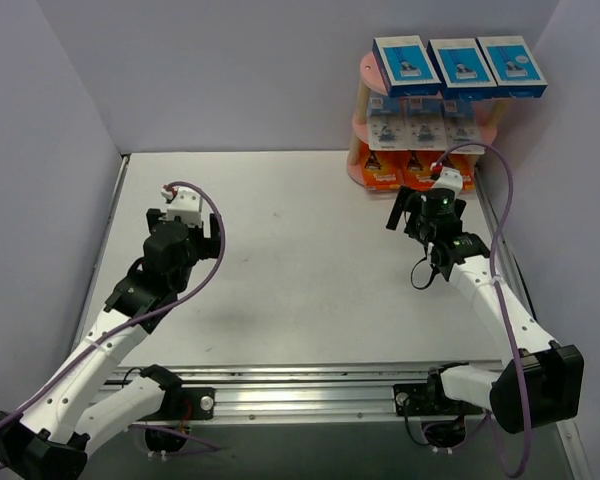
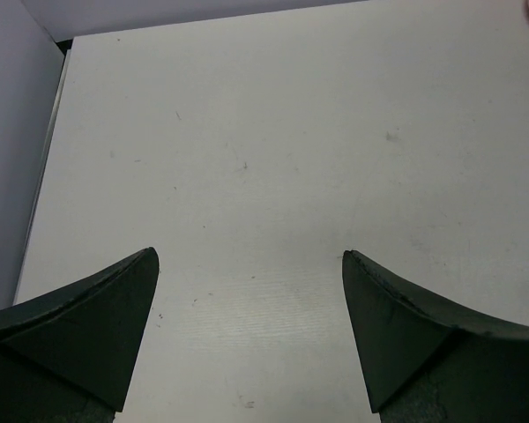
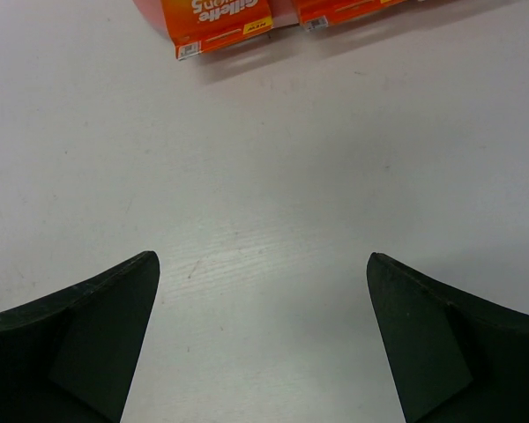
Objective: Place and organize the shaving razors onto the shelf
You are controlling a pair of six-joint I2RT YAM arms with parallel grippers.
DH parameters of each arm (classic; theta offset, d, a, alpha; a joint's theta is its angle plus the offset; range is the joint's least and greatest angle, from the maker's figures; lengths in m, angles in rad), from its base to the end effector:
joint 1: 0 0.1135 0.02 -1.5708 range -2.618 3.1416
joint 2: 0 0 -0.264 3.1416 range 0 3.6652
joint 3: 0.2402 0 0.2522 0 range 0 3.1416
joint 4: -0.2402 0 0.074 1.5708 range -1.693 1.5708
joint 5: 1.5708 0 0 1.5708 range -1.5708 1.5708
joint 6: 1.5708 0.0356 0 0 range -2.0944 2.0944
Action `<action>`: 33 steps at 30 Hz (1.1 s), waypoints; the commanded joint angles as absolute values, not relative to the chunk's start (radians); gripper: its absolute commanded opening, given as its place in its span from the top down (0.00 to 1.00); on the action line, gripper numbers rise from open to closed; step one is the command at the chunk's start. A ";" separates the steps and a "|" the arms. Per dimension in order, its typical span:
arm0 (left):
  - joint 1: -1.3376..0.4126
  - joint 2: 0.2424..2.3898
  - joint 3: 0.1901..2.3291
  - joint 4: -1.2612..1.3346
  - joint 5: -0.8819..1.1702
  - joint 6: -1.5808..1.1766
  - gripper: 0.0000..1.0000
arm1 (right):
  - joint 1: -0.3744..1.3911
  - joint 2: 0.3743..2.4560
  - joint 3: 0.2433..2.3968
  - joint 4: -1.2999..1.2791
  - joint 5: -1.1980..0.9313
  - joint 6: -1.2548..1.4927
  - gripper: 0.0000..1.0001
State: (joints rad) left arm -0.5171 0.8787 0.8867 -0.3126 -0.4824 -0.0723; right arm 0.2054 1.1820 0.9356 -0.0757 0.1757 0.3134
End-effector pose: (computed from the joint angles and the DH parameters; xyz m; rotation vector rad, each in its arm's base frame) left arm 0.1791 -0.0829 0.3471 0.0806 1.8381 0.0402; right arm 0.2710 0.0501 0.3217 0.2216 1.8791 0.1882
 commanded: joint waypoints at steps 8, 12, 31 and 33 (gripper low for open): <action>-0.514 0.937 0.920 -0.304 -0.462 -0.074 0.06 | 0.210 1.175 0.943 -0.057 0.221 0.359 0.00; -0.517 0.943 0.925 -0.317 -0.459 -0.066 0.06 | 0.212 1.135 0.930 -0.046 0.258 0.374 0.00; -0.534 1.009 0.914 -0.308 -0.480 -0.006 0.06 | 0.207 1.150 0.939 -0.034 0.192 0.348 0.00; -0.534 1.000 0.913 -0.310 -0.489 -0.005 0.06 | 0.207 1.154 0.939 -0.038 0.183 0.351 0.00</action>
State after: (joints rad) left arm -0.5293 1.0138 0.8906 -0.3183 -0.4786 -0.0162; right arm 0.2054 1.1442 0.9287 -0.0570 0.2142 0.3645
